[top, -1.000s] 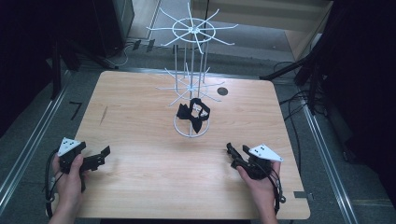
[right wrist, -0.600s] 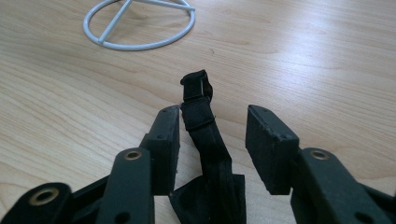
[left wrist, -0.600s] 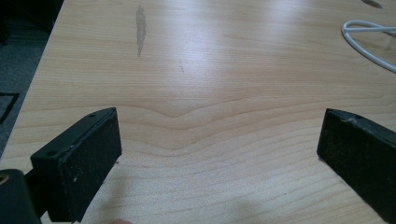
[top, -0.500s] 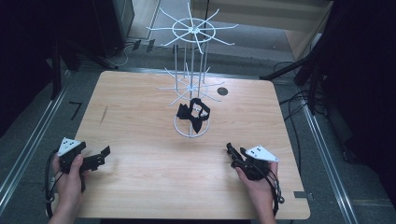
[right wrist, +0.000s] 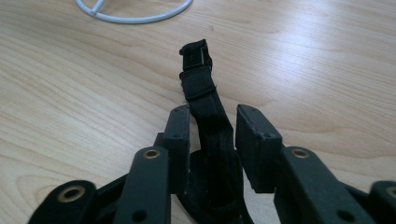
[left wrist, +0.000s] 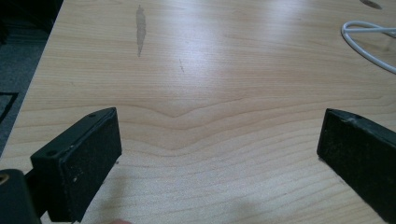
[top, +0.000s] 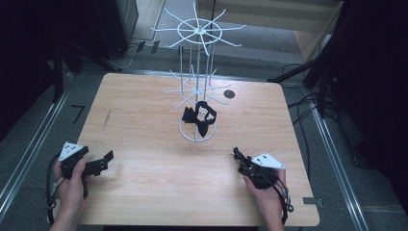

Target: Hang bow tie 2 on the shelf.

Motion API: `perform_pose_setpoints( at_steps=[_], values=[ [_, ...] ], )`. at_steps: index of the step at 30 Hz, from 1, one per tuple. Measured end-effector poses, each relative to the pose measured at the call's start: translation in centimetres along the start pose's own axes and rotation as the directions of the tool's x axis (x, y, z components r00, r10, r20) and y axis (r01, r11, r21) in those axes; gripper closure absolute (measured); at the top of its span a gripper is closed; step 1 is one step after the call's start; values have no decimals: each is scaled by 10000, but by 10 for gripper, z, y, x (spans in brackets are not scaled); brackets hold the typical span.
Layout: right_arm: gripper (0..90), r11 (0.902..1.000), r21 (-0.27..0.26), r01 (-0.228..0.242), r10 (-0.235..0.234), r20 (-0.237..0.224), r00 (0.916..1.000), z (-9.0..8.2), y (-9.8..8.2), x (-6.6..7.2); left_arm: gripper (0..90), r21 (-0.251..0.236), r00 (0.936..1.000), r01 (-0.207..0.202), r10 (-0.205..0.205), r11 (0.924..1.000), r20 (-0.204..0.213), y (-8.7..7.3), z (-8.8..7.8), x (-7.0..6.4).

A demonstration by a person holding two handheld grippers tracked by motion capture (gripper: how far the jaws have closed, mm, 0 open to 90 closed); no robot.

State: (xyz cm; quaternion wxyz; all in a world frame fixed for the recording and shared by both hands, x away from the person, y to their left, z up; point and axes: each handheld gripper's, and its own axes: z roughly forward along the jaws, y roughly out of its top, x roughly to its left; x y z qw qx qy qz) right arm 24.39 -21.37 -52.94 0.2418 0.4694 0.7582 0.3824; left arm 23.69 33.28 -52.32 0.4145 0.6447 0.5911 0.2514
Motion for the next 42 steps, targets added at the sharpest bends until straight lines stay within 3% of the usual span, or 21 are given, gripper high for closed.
perform_pose_setpoints(
  at_steps=[8, 31, 42],
  values=[
    [783, 10000, -58, -30, 30, -146, 9999, -3, 2, -1, 1, -21, 10000, 16, -16, 10000, -1, 0, 0, 0],
    [877, 9944, -1002, -328, 302, -274, 9992, -22, 13, -4, 2, -27, 10000, -15, 15, 10000, -16, 0, 0, 0],
    [900, 9876, -1522, -373, 308, -445, 9985, -31, 28, -2, 2, -44, 10000, -28, 28, 10000, -38, 0, 0, -1]
  ],
)
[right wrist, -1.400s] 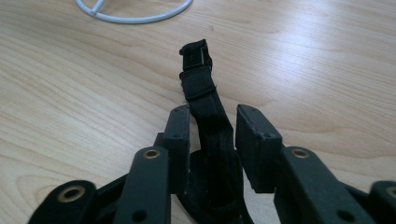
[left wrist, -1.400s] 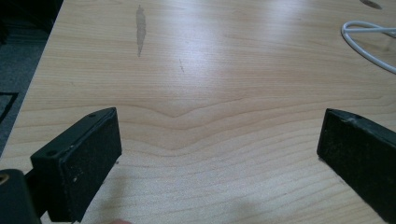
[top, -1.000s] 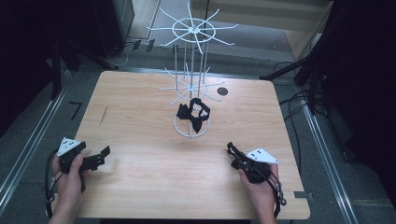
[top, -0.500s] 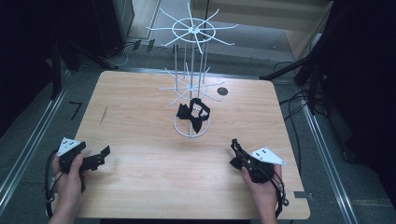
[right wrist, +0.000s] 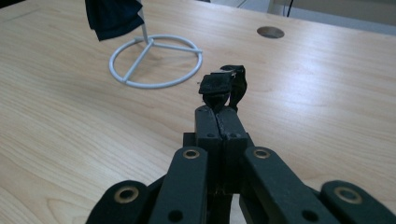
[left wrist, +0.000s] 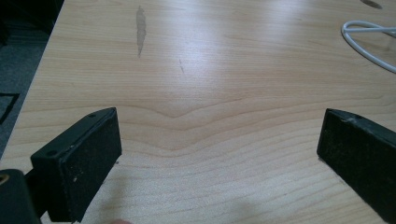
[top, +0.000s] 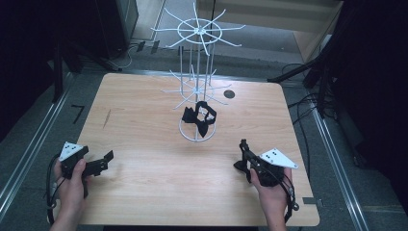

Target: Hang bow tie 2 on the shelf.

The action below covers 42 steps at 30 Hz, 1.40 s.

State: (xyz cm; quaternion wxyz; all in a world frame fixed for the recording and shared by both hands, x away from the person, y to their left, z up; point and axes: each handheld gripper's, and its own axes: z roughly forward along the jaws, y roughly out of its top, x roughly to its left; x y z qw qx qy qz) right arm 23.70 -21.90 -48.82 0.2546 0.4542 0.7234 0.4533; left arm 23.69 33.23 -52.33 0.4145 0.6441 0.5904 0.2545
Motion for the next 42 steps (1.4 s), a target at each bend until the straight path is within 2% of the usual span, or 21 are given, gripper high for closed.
perform_pose_setpoints(
  at_steps=[5, 11, 18, 25, 31, 42],
  values=[
    [900, 9995, -298, -128, 126, -82, 9999, -3, 9, 0, 2, -3, 10000, -11, 11, 10000, -8, 0, 0, 0],
    [900, 9983, -580, -31, 25, -99, 9999, -5, 23, 3, 2, -4, 10000, -34, 34, 10000, -4, 0, 0, 0],
    [900, 9965, -837, 81, -90, -113, 9999, -2, 36, 8, 2, -2, 10000, -30, 30, 10000, 4, 0, 0, 0],
    [900, 9935, -1138, 2, -19, -148, 9999, 1, 51, 13, 2, 2, 10000, -8, 8, 10000, 9, 0, 0, 0],
    [900, 9926, -1199, 180, -203, -180, 9996, 5, 61, 20, 2, 0, 10000, 7, -7, 10000, 12, 0, 0, 0],
    [900, 9899, -1418, 73, -95, -147, 9998, 10, 76, 24, 2, 13, 10000, -15, 15, 10000, 16, 0, 0, 0]
  ],
)
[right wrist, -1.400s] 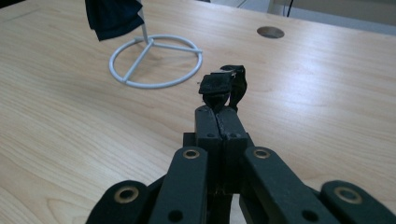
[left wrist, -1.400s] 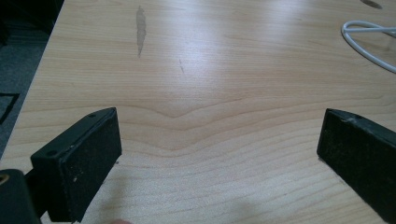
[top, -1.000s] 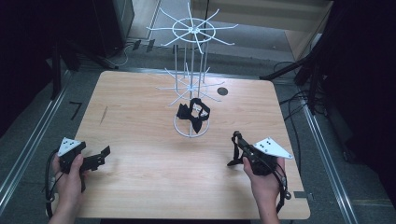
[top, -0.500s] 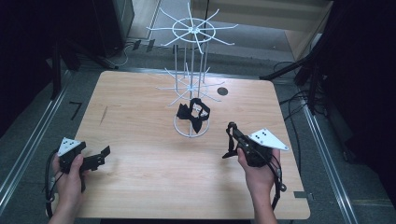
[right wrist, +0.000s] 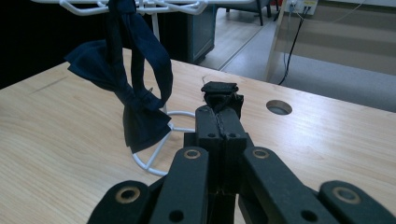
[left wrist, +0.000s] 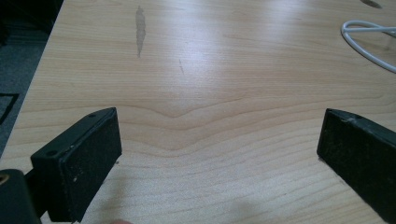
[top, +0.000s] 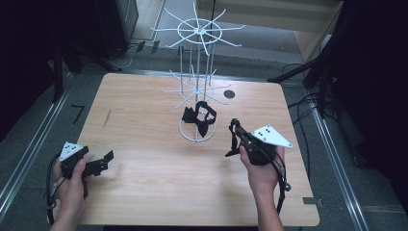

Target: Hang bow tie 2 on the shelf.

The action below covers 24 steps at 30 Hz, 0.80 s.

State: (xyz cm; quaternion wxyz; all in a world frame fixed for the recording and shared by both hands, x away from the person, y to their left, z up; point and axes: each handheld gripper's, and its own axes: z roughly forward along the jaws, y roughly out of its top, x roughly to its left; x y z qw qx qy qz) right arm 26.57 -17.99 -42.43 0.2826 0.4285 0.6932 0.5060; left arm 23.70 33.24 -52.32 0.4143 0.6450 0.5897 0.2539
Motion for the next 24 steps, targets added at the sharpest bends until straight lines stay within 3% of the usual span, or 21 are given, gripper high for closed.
perform_pose_setpoints(
  at_steps=[24],
  values=[
    [900, 9988, -399, -289, 295, 153, 9994, 16, 27, 4, 2, 26, 10000, 13, -13, 10000, 52, 0, 0, 1]
  ],
)
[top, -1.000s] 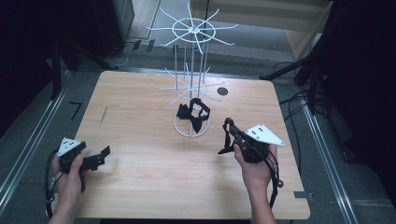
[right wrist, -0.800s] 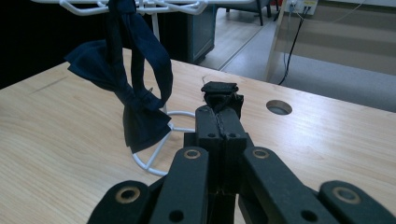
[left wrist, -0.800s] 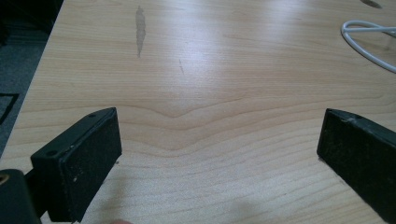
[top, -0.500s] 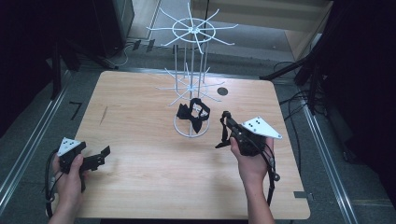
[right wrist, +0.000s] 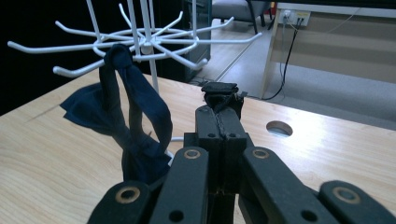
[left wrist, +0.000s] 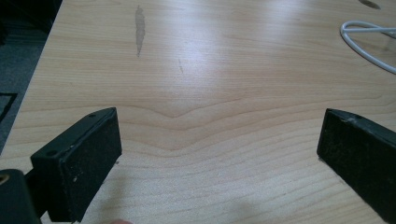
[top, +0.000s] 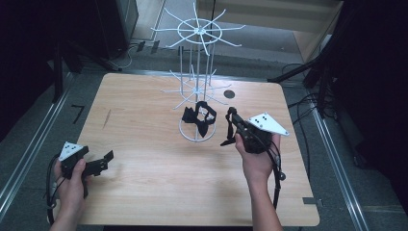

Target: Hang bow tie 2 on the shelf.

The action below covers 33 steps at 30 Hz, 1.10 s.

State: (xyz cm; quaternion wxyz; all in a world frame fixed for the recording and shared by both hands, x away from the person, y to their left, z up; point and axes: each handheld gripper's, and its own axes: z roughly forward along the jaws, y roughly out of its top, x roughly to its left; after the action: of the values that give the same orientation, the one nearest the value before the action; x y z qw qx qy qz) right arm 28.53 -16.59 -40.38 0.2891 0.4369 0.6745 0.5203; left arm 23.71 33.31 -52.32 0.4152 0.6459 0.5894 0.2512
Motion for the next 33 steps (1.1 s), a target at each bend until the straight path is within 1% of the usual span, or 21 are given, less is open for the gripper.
perform_pose_setpoints(
  at_steps=[5, 21, 33],
  values=[
    [900, 10000, -60, -28, 29, 110, 9999, 1, 5, -1, 2, -14, 10000, 12, -12, 10000, 5, 0, 0, 0],
    [900, 9996, -282, -61, 66, 211, 9998, 6, 16, 1, 2, -52, 10000, 42, -42, 10000, 18, 0, 0, 0],
    [900, 9989, -461, -20, 26, 143, 9999, 6, 25, 5, 2, -59, 10000, 47, -47, 10000, 10, 0, 0, 0]
  ],
)
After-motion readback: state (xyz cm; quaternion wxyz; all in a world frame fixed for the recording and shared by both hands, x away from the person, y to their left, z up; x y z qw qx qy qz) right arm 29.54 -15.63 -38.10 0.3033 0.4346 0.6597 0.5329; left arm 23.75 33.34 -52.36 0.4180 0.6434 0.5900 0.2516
